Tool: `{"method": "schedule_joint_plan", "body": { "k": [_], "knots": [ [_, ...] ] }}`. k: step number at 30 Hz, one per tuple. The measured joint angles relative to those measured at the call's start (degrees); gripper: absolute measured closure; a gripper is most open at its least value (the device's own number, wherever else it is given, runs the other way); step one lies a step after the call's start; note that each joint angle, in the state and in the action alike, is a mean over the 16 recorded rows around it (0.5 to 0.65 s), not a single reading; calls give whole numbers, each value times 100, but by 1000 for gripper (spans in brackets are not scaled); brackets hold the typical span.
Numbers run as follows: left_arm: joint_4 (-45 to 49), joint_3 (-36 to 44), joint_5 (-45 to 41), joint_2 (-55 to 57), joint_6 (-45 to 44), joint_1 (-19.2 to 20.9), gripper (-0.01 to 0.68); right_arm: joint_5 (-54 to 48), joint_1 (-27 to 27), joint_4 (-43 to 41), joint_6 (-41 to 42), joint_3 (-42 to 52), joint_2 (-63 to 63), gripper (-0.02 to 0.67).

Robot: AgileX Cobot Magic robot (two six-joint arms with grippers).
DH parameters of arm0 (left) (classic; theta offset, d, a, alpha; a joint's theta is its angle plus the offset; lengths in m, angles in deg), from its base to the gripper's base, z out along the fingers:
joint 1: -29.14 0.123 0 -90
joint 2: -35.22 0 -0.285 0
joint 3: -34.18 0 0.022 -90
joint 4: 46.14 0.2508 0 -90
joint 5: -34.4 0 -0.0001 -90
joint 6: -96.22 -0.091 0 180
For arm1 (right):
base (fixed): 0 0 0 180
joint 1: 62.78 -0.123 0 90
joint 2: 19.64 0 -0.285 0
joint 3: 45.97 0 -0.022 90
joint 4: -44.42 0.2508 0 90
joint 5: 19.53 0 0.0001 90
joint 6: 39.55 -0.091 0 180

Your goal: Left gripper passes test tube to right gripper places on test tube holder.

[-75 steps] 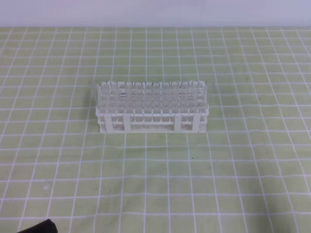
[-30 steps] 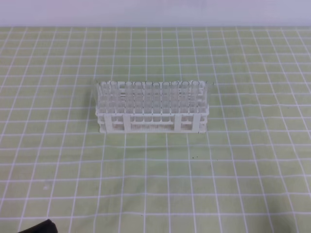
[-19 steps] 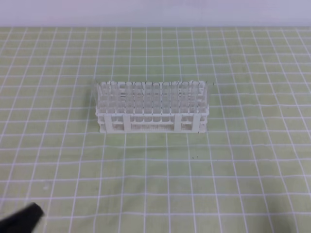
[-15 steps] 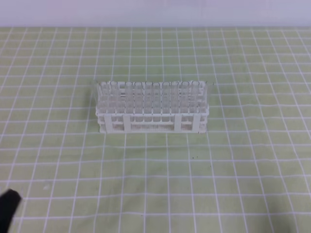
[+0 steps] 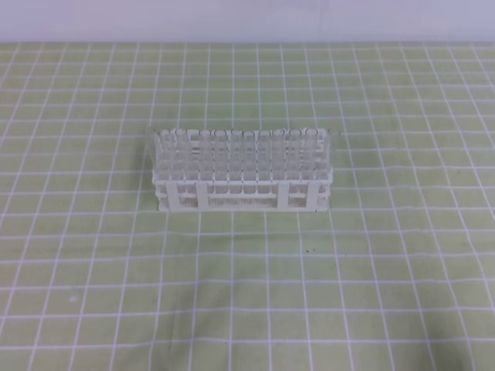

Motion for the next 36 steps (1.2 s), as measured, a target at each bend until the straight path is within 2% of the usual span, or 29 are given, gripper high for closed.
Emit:
{"method": "schedule_joint_plan", "body": {
  "k": [7, 14, 23, 36],
  "knots": [
    [67, -28, -75, 45, 42, 43, 675, 0, 0, 5, 0, 0, 0, 665],
    [660, -21, -177, 34, 473, 42, 675, 0, 0, 6, 0, 0, 0, 665],
    [1413, -12, -746, 34, 962, 40, 675, 0, 0, 13, 0, 0, 0, 665],
    [1458, -8, -1133, 17, 918, 39, 675, 0, 0, 18, 0, 0, 0, 665]
  ]
}}
